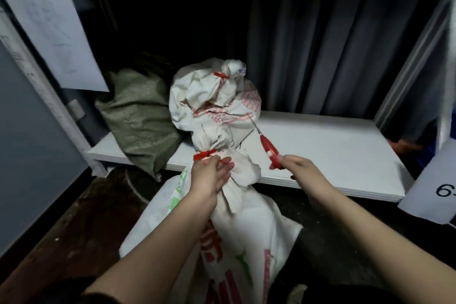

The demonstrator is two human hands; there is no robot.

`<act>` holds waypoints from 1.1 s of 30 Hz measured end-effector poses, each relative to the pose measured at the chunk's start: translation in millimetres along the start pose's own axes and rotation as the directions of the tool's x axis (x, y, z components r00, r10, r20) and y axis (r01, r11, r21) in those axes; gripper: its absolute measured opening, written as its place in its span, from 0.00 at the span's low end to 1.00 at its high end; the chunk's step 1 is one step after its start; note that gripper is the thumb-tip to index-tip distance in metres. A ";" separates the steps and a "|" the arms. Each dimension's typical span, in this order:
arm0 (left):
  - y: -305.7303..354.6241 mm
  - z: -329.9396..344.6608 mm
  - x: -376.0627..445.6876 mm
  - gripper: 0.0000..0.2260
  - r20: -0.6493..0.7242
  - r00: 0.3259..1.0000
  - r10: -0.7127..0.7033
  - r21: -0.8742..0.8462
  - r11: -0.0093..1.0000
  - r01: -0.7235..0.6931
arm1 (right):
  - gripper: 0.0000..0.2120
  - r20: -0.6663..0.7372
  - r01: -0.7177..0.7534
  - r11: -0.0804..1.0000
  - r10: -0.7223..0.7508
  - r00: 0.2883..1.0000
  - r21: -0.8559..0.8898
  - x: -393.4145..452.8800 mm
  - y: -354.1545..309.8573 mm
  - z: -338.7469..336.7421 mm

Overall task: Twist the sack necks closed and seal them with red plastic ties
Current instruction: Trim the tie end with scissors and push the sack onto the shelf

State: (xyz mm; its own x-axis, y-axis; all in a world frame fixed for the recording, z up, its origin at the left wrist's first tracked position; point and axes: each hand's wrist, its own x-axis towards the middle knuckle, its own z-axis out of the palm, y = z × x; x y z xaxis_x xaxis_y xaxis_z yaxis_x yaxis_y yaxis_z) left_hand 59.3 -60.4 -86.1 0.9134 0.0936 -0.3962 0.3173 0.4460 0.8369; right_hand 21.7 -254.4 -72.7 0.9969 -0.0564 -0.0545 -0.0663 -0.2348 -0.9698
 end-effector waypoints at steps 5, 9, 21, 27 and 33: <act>32.3 -34.1 -16.3 0.07 -0.034 0.994 -0.108 -0.131 0.986 0.103 | 0.10 -0.063 0.211 0.963 -0.224 0.973 -0.165 -37.9 -6.7 90.4; 44.7 -46.7 -29.4 0.11 -0.095 0.990 -0.104 -0.127 0.988 0.091 | 0.18 -0.069 0.239 0.767 -0.345 0.936 -0.595 -45.5 -1.8 132.7; 56.0 -67.6 -47.2 0.11 -0.012 0.993 -0.118 -0.151 0.982 0.114 | 0.18 0.071 0.290 0.713 -0.320 0.945 -0.638 -31.0 -21.1 172.6; 53.0 -104.0 -39.5 0.05 0.004 0.985 -0.172 -0.001 0.985 0.172 | 0.13 0.339 0.116 0.980 -0.055 0.939 -0.163 -10.4 -12.4 143.1; 47.2 -120.7 -37.0 0.07 0.025 0.994 -0.107 -0.019 0.994 0.108 | 0.20 0.635 -0.048 0.980 0.161 0.756 -0.192 -5.2 -38.0 116.7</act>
State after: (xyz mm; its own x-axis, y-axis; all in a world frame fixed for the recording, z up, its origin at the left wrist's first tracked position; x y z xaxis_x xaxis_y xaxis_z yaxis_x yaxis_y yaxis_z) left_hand 9.7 64.6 -77.5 0.8800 0.0232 -0.4744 0.4092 0.4700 0.7821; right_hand 24.0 -131.9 -63.3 0.7693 0.5356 -0.3482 -0.1204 -0.4137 -0.9024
